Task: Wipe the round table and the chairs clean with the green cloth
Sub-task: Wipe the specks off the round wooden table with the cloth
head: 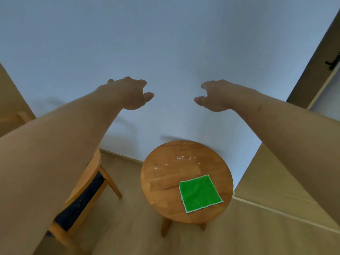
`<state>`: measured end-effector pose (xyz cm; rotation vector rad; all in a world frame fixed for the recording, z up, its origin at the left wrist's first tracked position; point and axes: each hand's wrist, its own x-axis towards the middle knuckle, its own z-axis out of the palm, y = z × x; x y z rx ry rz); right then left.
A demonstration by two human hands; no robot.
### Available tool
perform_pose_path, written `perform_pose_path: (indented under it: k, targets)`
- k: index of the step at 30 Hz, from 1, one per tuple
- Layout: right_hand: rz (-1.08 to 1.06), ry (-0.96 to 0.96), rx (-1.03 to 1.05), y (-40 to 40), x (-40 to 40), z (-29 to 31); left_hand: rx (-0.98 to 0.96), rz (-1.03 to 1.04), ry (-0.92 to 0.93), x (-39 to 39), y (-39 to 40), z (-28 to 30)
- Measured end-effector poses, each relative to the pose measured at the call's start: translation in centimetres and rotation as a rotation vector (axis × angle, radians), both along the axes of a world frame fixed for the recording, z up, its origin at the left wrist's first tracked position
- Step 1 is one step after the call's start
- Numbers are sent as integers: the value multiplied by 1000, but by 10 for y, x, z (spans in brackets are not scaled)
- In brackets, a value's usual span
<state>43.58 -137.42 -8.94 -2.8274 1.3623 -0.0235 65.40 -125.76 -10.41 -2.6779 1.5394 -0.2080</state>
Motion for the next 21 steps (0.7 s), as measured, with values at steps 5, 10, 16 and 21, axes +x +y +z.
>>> perform_pose_path:
  k: [5,10,16,21]
  targets:
    - [-55,39,44,-65,33,-46,60,-71,90,35,-78,-55]
    - [-116,90,182,-119,62,-114,219,-134,181,56,-142,-137]
    - [-118,202,404,-154,67,-235,417,-210,343,45,-193,-249]
    - [-123,336,603,-168,45,-341,578,-266,445,17,-202,-341]
